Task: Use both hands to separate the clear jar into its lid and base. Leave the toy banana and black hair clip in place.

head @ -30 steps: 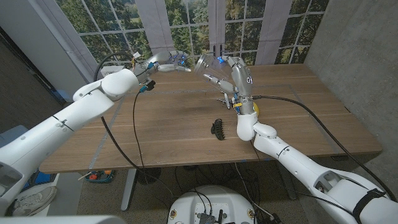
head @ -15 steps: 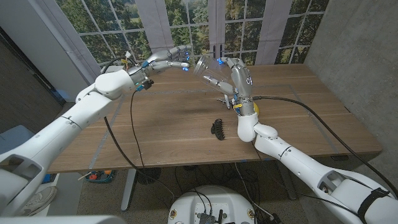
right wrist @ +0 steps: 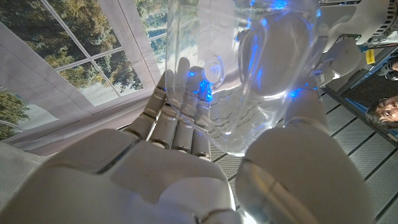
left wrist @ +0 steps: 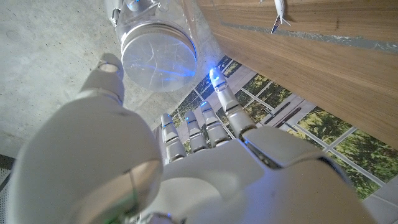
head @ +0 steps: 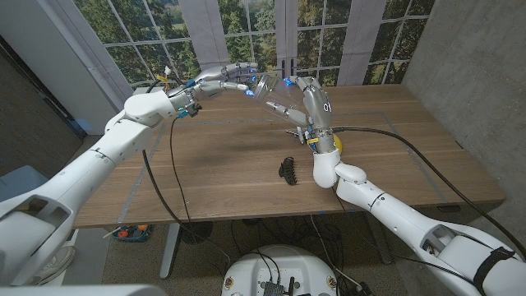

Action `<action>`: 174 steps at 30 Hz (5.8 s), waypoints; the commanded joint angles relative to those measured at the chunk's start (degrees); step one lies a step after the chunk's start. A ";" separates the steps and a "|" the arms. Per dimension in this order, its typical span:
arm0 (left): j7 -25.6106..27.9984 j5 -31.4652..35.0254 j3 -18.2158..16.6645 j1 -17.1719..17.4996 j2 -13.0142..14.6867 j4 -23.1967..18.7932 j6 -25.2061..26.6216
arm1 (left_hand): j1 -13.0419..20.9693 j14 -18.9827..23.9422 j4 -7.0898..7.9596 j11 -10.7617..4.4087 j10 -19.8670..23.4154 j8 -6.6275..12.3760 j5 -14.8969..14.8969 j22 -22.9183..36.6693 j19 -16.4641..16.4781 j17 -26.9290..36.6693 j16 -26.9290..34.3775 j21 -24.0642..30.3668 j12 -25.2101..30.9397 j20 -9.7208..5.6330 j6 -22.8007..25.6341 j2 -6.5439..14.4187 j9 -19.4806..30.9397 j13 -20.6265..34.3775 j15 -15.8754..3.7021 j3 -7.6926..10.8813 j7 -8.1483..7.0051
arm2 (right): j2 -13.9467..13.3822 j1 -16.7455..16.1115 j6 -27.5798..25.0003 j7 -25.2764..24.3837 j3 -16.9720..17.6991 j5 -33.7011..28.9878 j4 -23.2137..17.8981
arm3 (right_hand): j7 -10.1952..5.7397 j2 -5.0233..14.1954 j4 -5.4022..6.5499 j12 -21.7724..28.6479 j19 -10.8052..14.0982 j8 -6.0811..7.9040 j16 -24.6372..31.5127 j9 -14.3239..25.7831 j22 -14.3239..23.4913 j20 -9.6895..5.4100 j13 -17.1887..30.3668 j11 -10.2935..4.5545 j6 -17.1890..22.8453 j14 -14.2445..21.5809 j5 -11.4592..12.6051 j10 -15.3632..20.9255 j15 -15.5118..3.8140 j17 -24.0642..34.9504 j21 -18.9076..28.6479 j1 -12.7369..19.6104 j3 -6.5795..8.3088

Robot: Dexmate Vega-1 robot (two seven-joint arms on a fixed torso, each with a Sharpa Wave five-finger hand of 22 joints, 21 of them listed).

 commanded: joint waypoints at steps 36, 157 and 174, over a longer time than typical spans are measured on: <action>2.44 12.69 4.37 -3.17 1.28 -4.58 -0.57 | 13.55 8.48 -0.02 3.44 7.23 1.12 -1.61 0.50 13.45 0.89 2.94 -3.10 3.68 -9.68 5.34 7.09 -2.31 -3.80 -2.55 4.02 3.17 | 2.13 0.27 1.63 0.01 1.54 -2.11 1.95 | -12.08 11.39 4.39 0.15 0.20 1.41 -0.37 3.58 0.18 -3.39 0.38 -11.90 16.02 1.11 0.43 12.42 -8.69 0.11 0.37 11.47 5.26; 20.21 -24.11 -12.23 16.87 -7.00 -14.43 15.45 | -15.69 26.34 6.20 6.33 24.49 -1.90 -2.52 0.90 25.38 0.39 -1.11 -20.80 -1.03 -3.81 11.78 8.74 4.21 -8.20 -3.34 12.51 16.69 | 1.77 0.70 0.35 3.99 0.48 9.92 -0.28 | -11.85 11.56 4.24 -0.08 -0.08 1.58 -0.34 3.43 0.17 -2.99 0.47 -11.78 15.98 0.92 0.18 12.55 -8.74 0.30 0.74 11.55 5.33; 21.78 -13.18 -11.13 17.90 -8.08 -12.06 2.97 | -23.40 -6.11 0.46 4.37 -1.06 -2.30 -2.80 0.72 -7.29 -0.34 -1.63 -27.45 -1.36 0.26 -2.84 9.83 -4.09 -10.29 3.88 12.60 6.39 | 0.82 -0.61 -4.94 11.60 0.79 14.12 -4.40 | -11.93 11.34 4.12 0.03 0.77 1.73 -0.17 3.53 0.12 -2.60 0.38 -11.82 16.23 1.40 0.33 13.04 -8.73 0.26 1.02 11.70 5.42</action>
